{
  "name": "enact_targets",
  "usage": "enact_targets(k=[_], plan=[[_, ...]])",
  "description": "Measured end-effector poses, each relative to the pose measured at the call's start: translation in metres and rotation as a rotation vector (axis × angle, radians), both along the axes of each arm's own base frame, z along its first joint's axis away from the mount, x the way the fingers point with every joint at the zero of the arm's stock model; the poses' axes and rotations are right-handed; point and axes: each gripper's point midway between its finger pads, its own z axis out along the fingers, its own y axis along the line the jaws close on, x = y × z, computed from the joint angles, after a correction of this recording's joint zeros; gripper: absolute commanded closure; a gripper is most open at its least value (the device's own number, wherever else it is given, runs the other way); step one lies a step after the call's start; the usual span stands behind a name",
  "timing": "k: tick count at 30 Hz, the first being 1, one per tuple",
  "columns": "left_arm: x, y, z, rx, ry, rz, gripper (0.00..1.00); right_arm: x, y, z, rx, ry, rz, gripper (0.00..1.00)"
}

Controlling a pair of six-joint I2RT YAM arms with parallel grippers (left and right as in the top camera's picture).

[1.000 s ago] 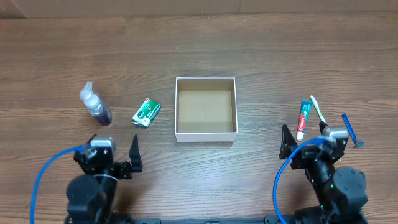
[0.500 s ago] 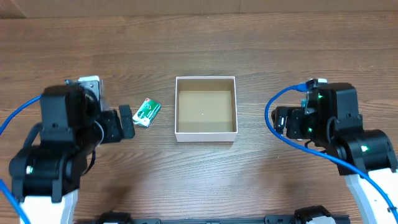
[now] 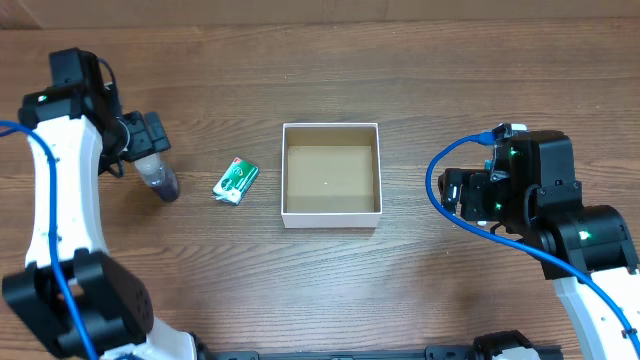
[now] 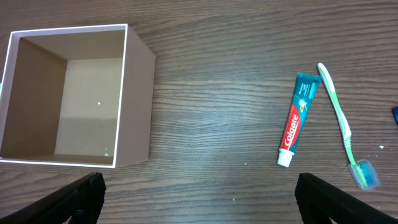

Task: Pack container
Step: 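Reach the left gripper to the soap pump bottle and grasp it, then lift the bottle with the left gripper and lower it into the box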

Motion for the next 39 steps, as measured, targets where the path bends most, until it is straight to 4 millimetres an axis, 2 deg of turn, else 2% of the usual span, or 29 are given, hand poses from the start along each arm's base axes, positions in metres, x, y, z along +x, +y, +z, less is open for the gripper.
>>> enact_targets(k=[2,6,10,13,17,21,24,30,32,33,39], plan=[[0.005,-0.001,-0.011,-0.011,0.014,-0.027,0.01,0.000,0.000,0.000,0.000,-0.001,0.000,0.00],[0.009,-0.003,-0.014,-0.018,0.006,-0.062,0.02,0.000,0.000,0.000,0.000,-0.002,0.000,0.00],[0.008,-0.013,-0.037,-0.031,0.051,-0.130,0.06,0.000,0.000,0.000,-0.001,-0.002,0.000,0.00],[0.011,-0.020,-0.042,-0.030,0.048,-0.167,0.06,0.000,0.000,0.000,0.000,-0.002,0.000,0.00],[0.004,-0.022,-0.052,-0.036,0.071,-0.175,0.06,0.000,0.000,0.000,0.000,-0.001,0.000,0.00],[0.006,-0.021,-0.052,-0.031,0.066,-0.174,0.12,0.000,0.000,0.000,0.000,-0.001,0.000,0.00],[0.005,-0.018,-0.052,-0.016,0.070,-0.173,0.30,0.000,0.000,0.000,-0.001,0.001,0.000,0.00],[0.005,-0.013,-0.052,0.014,0.077,-0.180,0.48,0.000,0.000,0.000,-0.001,0.002,0.000,0.00],[0.004,-0.012,-0.052,0.018,0.079,-0.179,0.46,0.000,0.000,0.000,-0.001,0.002,0.000,0.00],[0.004,-0.012,-0.052,0.019,0.079,-0.179,0.37,-0.001,0.000,0.000,-0.001,0.003,0.000,0.00],[0.007,-0.012,-0.058,0.023,0.068,-0.182,0.36,-0.002,0.000,-0.001,-0.002,0.010,0.000,0.00]])
